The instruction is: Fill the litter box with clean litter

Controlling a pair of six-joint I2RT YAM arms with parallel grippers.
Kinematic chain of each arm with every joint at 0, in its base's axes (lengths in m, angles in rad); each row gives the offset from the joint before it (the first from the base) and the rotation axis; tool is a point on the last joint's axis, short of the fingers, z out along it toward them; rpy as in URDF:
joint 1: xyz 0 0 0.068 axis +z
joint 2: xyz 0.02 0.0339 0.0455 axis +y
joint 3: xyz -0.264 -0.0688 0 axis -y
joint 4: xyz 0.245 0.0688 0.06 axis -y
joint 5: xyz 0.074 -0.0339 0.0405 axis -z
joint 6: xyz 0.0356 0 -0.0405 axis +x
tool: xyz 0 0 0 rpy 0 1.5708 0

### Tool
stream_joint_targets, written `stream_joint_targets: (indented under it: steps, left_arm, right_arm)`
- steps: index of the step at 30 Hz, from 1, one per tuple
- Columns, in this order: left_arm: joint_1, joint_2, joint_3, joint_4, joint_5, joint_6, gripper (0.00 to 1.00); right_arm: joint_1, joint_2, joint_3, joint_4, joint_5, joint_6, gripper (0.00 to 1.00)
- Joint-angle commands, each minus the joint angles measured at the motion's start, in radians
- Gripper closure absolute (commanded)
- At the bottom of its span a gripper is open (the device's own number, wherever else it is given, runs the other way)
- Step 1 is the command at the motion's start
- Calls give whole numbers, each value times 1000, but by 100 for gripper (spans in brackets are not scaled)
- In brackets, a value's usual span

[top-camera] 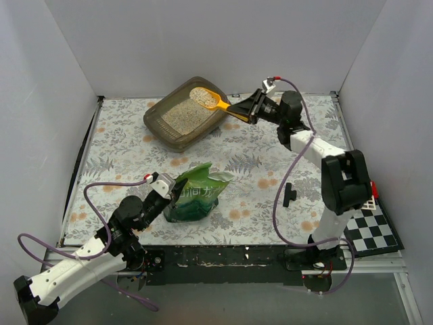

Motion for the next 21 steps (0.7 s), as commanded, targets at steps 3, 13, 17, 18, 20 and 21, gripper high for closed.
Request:
stream_joint_targets:
  steps: [3, 13, 17, 18, 20, 21]
  left_arm:
    - [3, -21, -11, 30, -41, 4, 100]
    - [3, -27, -19, 36, -47, 7, 100]
    - [3, -23, -20, 41, -41, 10, 100]
    - [3, -20, -20, 41, -41, 9, 100]
    - [3, -20, -20, 41, -41, 10, 100]
    - [3, -20, -20, 41, -41, 9, 100]
  right_arm:
    - [78, 261, 299, -45, 115, -184, 99]
    - [192, 649, 1011, -784, 394, -744, 99]
    - [207, 614, 960, -823, 535, -887, 99]
    - [212, 596, 925, -818, 569, -933, 99]
    - [225, 556, 863, -809, 657, -1016, 99]
    - [236, 525, 828, -793, 692, -1065, 99]
